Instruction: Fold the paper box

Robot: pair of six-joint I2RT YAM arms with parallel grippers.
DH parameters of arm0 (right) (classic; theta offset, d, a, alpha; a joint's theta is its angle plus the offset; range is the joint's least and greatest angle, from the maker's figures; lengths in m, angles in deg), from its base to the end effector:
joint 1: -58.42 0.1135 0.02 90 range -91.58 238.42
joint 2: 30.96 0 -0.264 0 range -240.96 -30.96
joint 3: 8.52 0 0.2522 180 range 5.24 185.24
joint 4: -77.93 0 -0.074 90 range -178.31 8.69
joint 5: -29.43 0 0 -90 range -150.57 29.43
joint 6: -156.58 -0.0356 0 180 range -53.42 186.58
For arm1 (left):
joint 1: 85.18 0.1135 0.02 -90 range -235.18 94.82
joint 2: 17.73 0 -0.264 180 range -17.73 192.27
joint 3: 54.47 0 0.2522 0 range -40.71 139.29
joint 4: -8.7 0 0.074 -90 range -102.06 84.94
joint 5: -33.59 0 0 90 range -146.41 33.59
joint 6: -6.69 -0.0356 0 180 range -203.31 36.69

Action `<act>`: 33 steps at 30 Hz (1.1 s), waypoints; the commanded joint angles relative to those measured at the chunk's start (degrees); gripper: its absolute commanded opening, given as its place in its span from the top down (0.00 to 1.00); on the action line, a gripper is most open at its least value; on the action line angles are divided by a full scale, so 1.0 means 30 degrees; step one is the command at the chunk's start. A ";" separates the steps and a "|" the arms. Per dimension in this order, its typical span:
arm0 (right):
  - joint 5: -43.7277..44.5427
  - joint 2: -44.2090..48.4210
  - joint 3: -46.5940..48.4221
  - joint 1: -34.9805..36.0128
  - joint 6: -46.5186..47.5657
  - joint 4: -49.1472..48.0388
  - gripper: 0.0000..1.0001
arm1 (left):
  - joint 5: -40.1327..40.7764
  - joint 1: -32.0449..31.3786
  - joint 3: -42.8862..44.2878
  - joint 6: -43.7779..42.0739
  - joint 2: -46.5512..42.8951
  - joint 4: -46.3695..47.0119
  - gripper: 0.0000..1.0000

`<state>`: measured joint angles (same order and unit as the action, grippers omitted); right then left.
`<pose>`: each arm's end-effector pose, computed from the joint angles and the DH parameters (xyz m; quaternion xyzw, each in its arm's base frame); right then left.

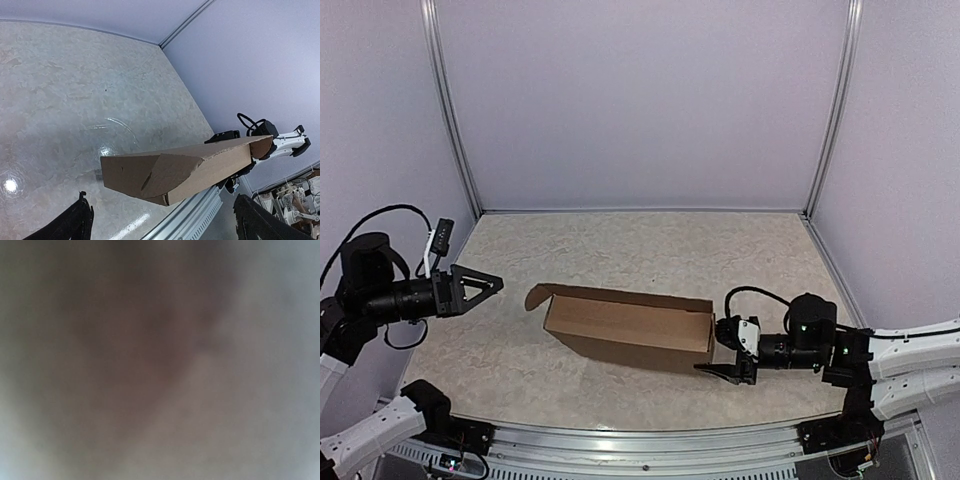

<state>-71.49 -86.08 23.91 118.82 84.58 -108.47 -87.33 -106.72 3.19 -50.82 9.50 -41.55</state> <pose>0.0960 0.1827 0.2022 -0.5477 0.5812 0.2869 0.5291 0.0873 -0.0541 0.3266 0.0773 0.7997 -0.4460 0.3945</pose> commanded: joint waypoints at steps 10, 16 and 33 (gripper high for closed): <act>-0.3445 -0.1502 -0.2290 -0.1774 -0.3129 -0.5103 0.72 | 0.7511 -0.7075 0.1826 -0.2865 0.4061 -0.1234 0.20; -0.3601 -0.1646 -0.2718 -0.2042 -0.3221 -0.5267 0.73 | 0.9190 -0.8214 0.2907 -0.4312 0.6338 -0.1671 0.32; -0.3253 -0.1576 -0.3190 -0.2080 -0.3861 -0.5968 0.76 | 0.9702 -0.9963 0.4901 -0.5916 0.9783 -0.1489 0.65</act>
<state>-81.13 -91.10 14.67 113.25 73.96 -123.36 -58.00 -135.57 15.67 -67.06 37.23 -45.79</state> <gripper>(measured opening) 0.605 0.397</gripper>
